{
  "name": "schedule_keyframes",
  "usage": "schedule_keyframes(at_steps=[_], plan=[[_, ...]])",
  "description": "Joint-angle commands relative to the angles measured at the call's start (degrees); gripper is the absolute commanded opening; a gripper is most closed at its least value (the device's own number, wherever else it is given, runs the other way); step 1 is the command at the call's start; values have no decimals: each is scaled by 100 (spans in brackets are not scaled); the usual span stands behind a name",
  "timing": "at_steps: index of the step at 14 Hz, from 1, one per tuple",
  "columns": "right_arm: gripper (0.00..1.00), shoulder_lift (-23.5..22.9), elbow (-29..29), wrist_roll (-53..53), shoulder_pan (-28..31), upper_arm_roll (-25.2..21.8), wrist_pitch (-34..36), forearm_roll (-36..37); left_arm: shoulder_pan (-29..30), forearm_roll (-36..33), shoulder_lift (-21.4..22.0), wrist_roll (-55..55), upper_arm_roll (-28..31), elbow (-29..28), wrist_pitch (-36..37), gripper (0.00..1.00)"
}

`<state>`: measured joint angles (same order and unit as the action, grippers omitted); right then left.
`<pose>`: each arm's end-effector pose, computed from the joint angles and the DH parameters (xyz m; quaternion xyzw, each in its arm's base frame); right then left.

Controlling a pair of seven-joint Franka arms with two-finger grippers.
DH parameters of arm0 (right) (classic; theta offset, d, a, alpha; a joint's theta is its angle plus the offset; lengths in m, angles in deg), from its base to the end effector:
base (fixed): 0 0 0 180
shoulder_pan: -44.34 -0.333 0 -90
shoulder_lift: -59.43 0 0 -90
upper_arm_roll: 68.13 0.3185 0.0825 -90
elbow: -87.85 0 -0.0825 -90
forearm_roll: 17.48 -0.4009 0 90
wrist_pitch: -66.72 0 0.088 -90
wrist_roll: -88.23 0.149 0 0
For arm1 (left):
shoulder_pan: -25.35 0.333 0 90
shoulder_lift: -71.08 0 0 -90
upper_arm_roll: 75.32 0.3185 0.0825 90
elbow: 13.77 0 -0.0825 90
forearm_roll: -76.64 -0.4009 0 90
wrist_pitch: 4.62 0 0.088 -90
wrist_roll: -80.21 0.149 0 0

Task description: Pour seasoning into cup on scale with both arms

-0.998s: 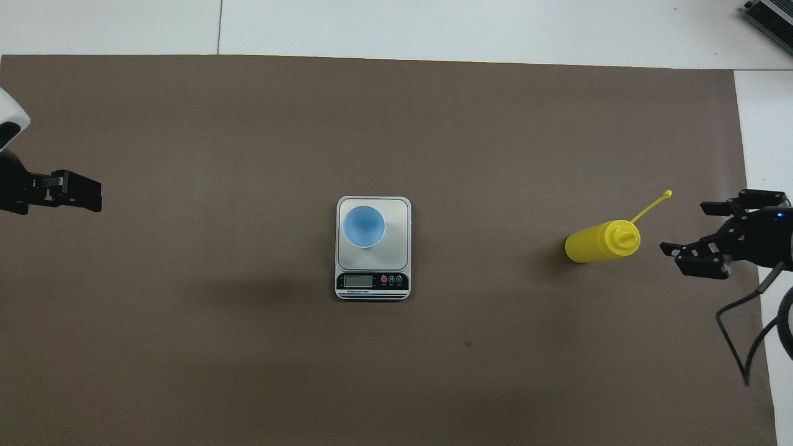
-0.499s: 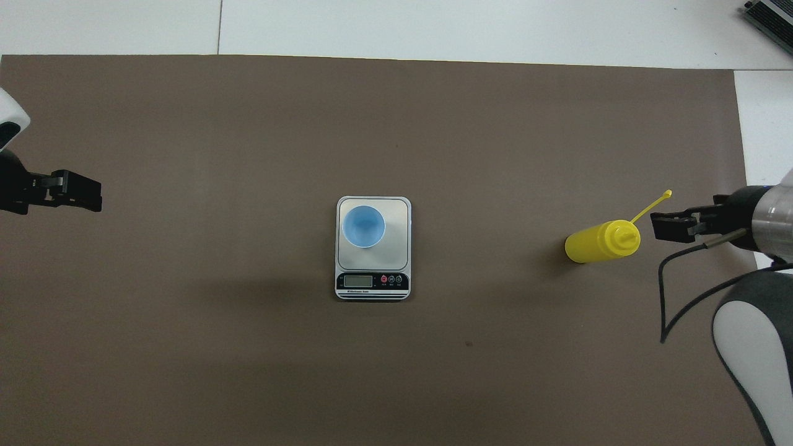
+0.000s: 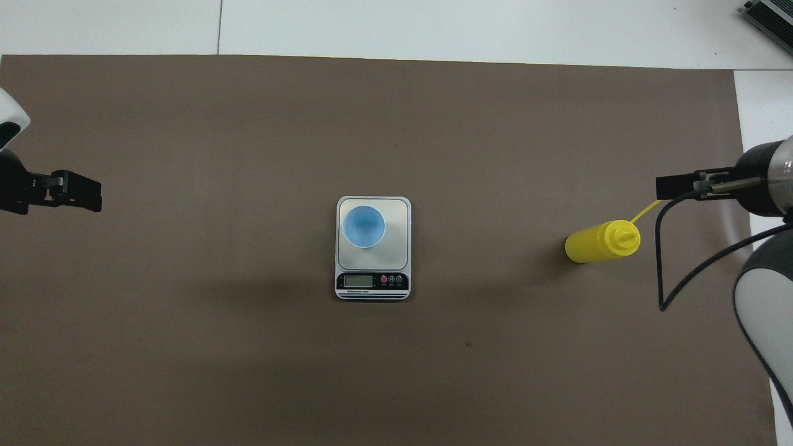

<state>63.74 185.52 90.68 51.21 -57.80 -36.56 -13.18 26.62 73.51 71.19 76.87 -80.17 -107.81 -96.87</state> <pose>0.5754 0.0285 0.5838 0.9952 0.0146 0.0879 0.0394 0.5705 -0.0278 0.5552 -0.9995 0.0036 0.0130 0.0282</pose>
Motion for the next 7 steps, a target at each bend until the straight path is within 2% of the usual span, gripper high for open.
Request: schedule_keyframes(at_steps=[1, 5, 7], plan=[[100, -273, -572, 633, -168, 14, 526, 185, 75, 49, 183, 61, -25, -203, -39, 100], [100, -212, -643, 731, -160, -13, 869, 1, 92, 49, 183, 61, -25, -203, -47, 100], [100, -194, -740, 731, -98, -39, 1037, -331, 92, 49, 183, 61, -25, -203, -47, 100]])
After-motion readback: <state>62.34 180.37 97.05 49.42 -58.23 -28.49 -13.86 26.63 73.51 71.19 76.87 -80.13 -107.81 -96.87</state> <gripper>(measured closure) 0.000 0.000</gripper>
